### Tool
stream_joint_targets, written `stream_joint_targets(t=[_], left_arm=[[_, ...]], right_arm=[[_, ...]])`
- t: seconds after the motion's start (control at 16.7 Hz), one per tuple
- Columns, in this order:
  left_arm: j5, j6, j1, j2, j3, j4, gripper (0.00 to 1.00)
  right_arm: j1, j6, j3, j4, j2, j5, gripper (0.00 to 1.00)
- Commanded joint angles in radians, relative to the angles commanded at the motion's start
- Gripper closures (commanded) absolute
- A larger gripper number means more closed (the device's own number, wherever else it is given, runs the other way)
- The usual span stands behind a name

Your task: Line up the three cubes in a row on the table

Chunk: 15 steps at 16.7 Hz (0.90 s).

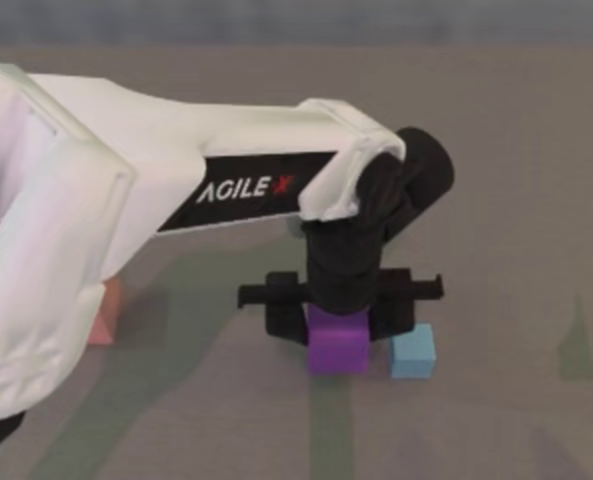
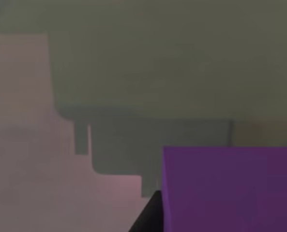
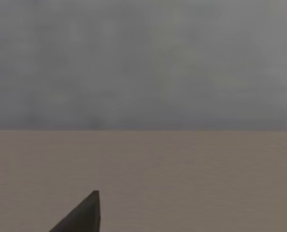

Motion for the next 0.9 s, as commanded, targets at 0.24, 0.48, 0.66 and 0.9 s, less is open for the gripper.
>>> stream_joint_targets(t=[0.24,0.48,0.66,0.9], left_arm=[[0.000,-0.001,0.000,0.004,-0.011,0.012,1.00],[0.000,-0.001,0.000,0.004,-0.011,0.012,0.77],[0.000,-0.001,0.000,0.004,-0.011,0.012,0.55],[0.000,-0.001,0.000,0.004,-0.011,0.012,0.25]], right_arm=[[0.000,0.000,0.000,0.000,0.000,0.000,0.00],[0.000,0.000,0.000,0.000,0.000,0.000,0.00],[0.000,0.000,0.000,0.000,0.000,0.000,0.00],[0.000,0.000,0.000,0.000,0.000,0.000,0.00]])
